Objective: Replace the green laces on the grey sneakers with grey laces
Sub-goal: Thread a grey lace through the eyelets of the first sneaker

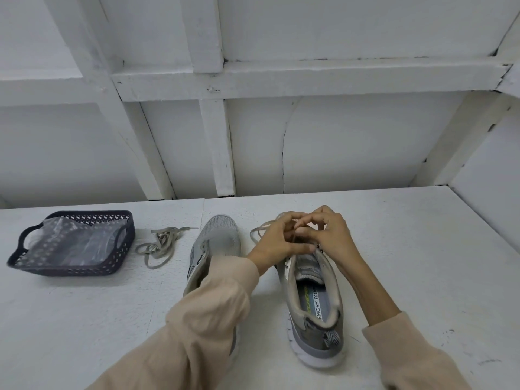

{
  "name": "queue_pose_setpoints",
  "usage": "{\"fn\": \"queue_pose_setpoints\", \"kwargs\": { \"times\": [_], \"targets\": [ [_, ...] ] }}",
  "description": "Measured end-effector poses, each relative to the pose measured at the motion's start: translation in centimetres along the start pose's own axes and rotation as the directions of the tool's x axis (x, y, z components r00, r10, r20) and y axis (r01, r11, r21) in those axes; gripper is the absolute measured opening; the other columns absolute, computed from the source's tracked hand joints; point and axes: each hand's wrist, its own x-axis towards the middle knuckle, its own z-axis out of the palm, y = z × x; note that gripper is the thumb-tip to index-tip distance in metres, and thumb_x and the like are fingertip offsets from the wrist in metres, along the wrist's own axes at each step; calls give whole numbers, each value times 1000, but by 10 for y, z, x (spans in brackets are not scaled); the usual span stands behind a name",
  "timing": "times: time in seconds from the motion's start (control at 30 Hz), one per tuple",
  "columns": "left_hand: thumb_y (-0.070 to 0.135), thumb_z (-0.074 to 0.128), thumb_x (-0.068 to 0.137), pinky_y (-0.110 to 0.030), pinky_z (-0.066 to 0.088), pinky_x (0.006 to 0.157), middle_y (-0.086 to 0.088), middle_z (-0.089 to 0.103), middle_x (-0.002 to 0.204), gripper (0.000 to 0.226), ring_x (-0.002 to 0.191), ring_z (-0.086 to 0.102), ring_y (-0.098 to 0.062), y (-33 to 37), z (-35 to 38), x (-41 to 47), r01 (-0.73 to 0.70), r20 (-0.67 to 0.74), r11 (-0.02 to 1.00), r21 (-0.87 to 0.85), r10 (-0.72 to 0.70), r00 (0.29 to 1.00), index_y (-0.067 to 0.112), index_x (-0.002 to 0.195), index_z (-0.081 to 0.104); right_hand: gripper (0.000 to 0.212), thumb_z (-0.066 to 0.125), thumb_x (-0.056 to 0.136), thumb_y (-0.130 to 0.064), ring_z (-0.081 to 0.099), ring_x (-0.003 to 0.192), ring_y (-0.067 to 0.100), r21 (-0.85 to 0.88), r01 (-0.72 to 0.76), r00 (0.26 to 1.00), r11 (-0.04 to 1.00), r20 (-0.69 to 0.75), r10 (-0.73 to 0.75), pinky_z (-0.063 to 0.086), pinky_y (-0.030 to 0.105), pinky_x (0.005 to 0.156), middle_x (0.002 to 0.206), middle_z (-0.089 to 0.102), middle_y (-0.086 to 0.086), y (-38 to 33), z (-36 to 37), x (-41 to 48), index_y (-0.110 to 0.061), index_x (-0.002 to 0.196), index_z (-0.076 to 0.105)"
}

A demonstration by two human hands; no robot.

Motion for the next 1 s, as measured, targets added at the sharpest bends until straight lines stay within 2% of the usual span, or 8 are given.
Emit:
{"fn": "queue_pose_setpoints", "kwargs": {
  "times": [0.1,0.27,0.37,0.53,0.73,0.87,0.93,1.0],
  "targets": [
    [-10,75,76,-26,54,87,-7,68,98,50,89,68,-12,-2,1,-1,-18,-20,999,40,19,1000,-3,120,51,21,76,76,-1,52,74,13,80,30,999,996,9,-31,48,27,68,87,60,4,-10,-7,3,-21,73,72],
    [0,76,79,-36,54,94,-14,70,98,27,94,69,-21,-6,3,0,-20,-1,995,95,20,1000,-1,103,64,16,64,83,9,58,52,12,315,74,989,946,95,-109,40,18,43,68,68,4,-48,-25,16,-6,77,67],
    [4,79,77,-42,52,98,-14,71,98,23,97,69,-24,-6,2,0,-5,-5,994,106,6,1000,12,96,68,13,62,84,10,58,50,13,427,165,976,889,61,-210,44,19,44,67,67,7,-81,-40,28,-3,81,64],
    [8,79,78,-34,53,96,-14,73,100,25,99,70,-24,-5,2,-1,-12,-5,989,149,13,1000,8,101,69,10,60,87,7,61,55,15,582,303,944,755,-77,-320,50,21,53,71,66,9,-130,-62,57,-3,85,62],
    [2,79,77,-29,53,93,-5,72,92,28,91,69,-16,-4,-1,0,23,12,996,87,-24,1000,4,103,68,11,59,88,10,65,58,14,561,164,984,811,-42,-170,55,22,57,78,64,14,-100,-31,94,0,90,62],
    [-2,78,76,-24,54,88,0,71,88,27,86,68,-11,-3,0,0,36,18,998,47,-37,999,9,98,68,62,59,85,16,70,74,18,280,-59,989,958,149,18,58,25,57,122,54,2,-65,-25,92,-9,141,46],
    [-2,78,76,-22,54,87,-1,71,89,26,85,69,-10,-4,0,0,35,18,998,49,-36,999,10,97,68,77,61,84,15,68,92,21,214,-60,993,975,110,37,59,26,56,128,46,-2,-51,-29,84,-23,147,39],
    [-1,78,76,-21,53,86,0,71,89,26,84,68,-9,-4,0,0,34,19,998,51,-35,999,12,96,68,66,66,84,7,67,96,22,149,-43,998,988,53,36,57,26,53,131,49,-1,-39,-35,72,-23,140,49]
  ]
}}
